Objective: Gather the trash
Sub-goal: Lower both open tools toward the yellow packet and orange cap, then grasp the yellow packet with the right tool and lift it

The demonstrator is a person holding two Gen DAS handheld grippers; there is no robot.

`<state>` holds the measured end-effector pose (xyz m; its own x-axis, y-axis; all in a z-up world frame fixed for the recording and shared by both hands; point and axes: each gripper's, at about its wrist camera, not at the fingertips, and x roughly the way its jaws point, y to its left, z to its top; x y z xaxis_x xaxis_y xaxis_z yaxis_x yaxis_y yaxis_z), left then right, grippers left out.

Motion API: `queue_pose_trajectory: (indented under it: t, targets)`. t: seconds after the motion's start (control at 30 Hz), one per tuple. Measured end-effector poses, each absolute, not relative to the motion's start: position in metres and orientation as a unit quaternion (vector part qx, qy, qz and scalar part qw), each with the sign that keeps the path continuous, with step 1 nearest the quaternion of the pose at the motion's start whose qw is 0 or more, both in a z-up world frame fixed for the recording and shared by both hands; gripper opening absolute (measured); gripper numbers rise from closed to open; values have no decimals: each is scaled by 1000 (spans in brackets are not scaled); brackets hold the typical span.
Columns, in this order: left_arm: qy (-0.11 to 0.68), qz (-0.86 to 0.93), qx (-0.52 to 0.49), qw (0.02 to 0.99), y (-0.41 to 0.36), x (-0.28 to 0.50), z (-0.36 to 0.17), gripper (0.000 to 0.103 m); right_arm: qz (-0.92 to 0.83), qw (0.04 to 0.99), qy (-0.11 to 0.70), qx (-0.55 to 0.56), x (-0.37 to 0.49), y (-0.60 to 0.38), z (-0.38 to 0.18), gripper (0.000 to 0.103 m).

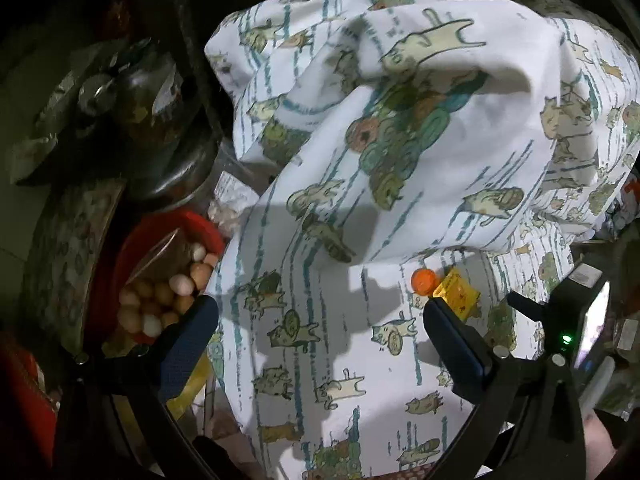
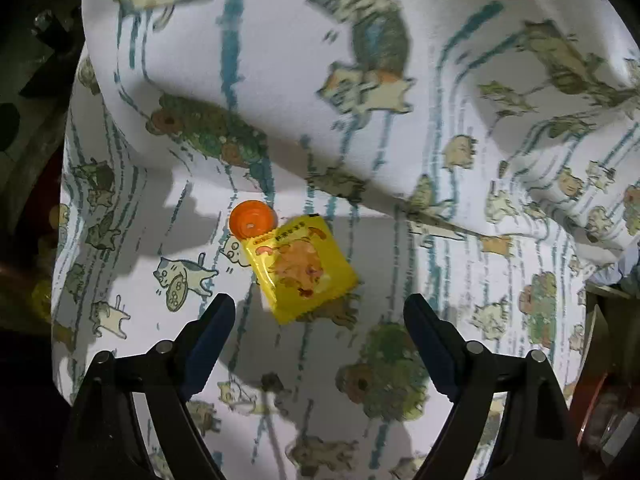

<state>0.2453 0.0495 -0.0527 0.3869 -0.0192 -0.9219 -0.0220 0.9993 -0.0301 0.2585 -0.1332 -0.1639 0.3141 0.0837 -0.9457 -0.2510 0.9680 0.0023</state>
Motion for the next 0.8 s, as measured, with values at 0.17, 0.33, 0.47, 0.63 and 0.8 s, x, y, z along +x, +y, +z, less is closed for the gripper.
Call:
queue_pose_trajectory:
  t: [0.17,0.33,0.47,0.63,0.8]
  targets:
    - [551,13,-12,834,55,245,-52,102,106,813,566,-88,257,-119,-173,88]
    - [552,15,-18,834,55,246,-54,102,106,820,549,-125,253,-101,-180,88]
    - [545,19,10,838,48,245,-54,102,97,821,550,-118,253,-102,-188,87]
    - [543,4,18,840,38,243,-52,102,115,823,548,-95,254,-113,-188,58]
    - [536,-8,29,844,25,241,-48,102,126,832,533,-88,257,-125,-174,15]
